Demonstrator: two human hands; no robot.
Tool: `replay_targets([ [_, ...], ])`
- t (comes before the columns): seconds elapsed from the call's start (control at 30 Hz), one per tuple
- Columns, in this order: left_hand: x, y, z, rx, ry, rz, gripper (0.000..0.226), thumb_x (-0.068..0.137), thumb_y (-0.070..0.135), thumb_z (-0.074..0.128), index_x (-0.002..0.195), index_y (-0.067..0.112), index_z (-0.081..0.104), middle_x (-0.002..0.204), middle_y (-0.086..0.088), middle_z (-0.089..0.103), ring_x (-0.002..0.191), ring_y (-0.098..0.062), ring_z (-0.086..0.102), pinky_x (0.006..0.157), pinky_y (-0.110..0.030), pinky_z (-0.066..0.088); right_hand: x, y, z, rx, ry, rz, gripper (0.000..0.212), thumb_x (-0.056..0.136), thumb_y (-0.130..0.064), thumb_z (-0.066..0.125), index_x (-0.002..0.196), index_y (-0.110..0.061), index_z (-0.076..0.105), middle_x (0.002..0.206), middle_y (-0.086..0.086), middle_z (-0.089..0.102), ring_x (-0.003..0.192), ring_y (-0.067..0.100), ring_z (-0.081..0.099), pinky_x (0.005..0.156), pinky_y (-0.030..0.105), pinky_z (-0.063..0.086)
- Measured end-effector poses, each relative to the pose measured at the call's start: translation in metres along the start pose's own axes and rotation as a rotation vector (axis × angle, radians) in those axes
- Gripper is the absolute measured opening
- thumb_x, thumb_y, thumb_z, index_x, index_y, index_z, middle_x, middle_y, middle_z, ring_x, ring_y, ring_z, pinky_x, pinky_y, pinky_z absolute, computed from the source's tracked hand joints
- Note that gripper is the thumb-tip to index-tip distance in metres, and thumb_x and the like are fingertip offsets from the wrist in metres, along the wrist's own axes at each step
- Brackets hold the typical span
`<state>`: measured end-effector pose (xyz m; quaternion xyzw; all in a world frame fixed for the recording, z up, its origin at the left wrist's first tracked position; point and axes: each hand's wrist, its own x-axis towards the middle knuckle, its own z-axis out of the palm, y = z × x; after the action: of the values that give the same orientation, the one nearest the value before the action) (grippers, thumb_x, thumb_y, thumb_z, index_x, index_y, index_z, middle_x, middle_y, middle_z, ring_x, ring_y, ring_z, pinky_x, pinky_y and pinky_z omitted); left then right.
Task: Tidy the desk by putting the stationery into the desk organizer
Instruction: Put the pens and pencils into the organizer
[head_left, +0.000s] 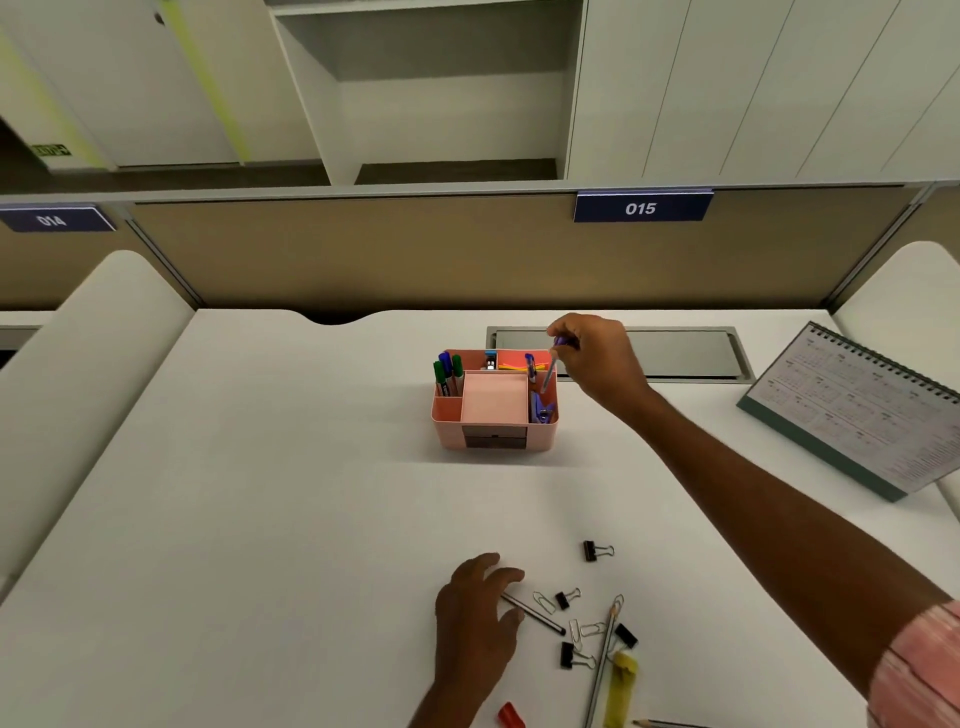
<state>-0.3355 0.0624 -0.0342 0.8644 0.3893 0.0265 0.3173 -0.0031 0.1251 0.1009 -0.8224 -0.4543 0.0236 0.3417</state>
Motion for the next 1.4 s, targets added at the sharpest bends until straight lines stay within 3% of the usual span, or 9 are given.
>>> replay_targets([
  [0.1,-0.002,-0.002,0.003,0.009,-0.004,0.021,0.049,0.092,0.036,0.07,0.138,0.047,0.056,0.154,0.027,0.034,0.149,0.001,0.023,0.109,-0.017,0.011,0.007,0.007,0.016,-0.049,-0.048,0.018,0.019,0.095,-0.006,0.067,0.113,-0.009,0.073,0.107,0.008,0.076,0.094,0.018,0.068,0.081,0.036,0.062],
  [0.27,-0.003,-0.003,0.005,0.04,0.014,0.041,0.052,0.084,0.032,0.075,0.133,0.042,0.062,0.148,0.019,0.049,0.144,-0.007,0.04,0.116,-0.035,0.03,0.012,0.014,0.034,-0.098,-0.125,0.065,0.01,0.097,-0.013,0.066,0.104,-0.012,0.073,0.1,0.006,0.076,0.089,0.018,0.068,0.071,0.031,0.059],
  [0.43,0.0,-0.008,0.011,0.096,0.02,0.066,0.059,0.062,0.031,0.091,0.116,0.042,0.068,0.132,0.018,0.062,0.125,-0.008,0.059,0.097,-0.037,0.048,0.018,0.012,0.041,-0.1,-0.173,0.083,0.011,0.098,-0.015,0.063,0.101,-0.011,0.072,0.099,0.007,0.076,0.09,0.02,0.068,0.072,0.029,0.055],
  [0.6,0.003,-0.007,0.006,0.111,0.072,0.106,0.065,0.048,0.032,0.099,0.106,0.04,0.069,0.12,0.019,0.065,0.117,-0.001,0.052,0.085,-0.031,0.051,0.021,0.014,0.047,-0.097,-0.188,0.101,0.011,0.099,-0.016,0.063,0.103,-0.01,0.071,0.101,0.008,0.076,0.091,0.02,0.069,0.071,0.027,0.051],
  [0.83,0.005,-0.012,0.008,0.099,0.092,0.084,0.052,0.065,0.024,0.092,0.11,0.038,0.072,0.122,0.02,0.064,0.118,-0.004,0.059,0.095,-0.028,0.047,0.021,0.017,0.047,-0.077,-0.173,0.09,0.012,0.097,-0.016,0.067,0.106,-0.008,0.071,0.101,0.009,0.075,0.094,0.021,0.069,0.077,0.033,0.058],
  [1.1,0.006,-0.015,0.008,0.121,0.111,0.095,0.039,0.077,0.029,0.084,0.113,0.038,0.073,0.131,0.022,0.062,0.127,0.002,0.048,0.101,-0.021,0.031,0.021,0.018,0.041,-0.088,-0.163,0.078,0.021,0.094,-0.015,0.072,0.113,-0.007,0.07,0.105,0.009,0.075,0.093,0.018,0.066,0.079,0.036,0.061],
  [1.27,0.006,-0.015,0.006,0.128,0.088,0.096,0.036,0.081,0.03,0.081,0.115,0.039,0.074,0.135,0.023,0.059,0.132,0.0,0.05,0.102,-0.02,0.027,0.014,0.018,0.035,-0.071,-0.128,0.067,0.02,0.096,-0.017,0.07,0.112,-0.007,0.071,0.105,0.008,0.075,0.093,0.017,0.065,0.076,0.032,0.059],
  [1.4,0.006,-0.014,0.007,0.098,0.088,0.091,0.03,0.077,0.023,0.086,0.099,0.04,0.077,0.129,0.023,0.062,0.128,0.001,0.052,0.098,-0.02,0.032,-0.003,0.015,0.031,-0.067,-0.109,0.053,0.014,0.098,-0.019,0.066,0.104,-0.008,0.071,0.1,0.008,0.076,0.087,0.017,0.064,0.07,0.027,0.052],
])
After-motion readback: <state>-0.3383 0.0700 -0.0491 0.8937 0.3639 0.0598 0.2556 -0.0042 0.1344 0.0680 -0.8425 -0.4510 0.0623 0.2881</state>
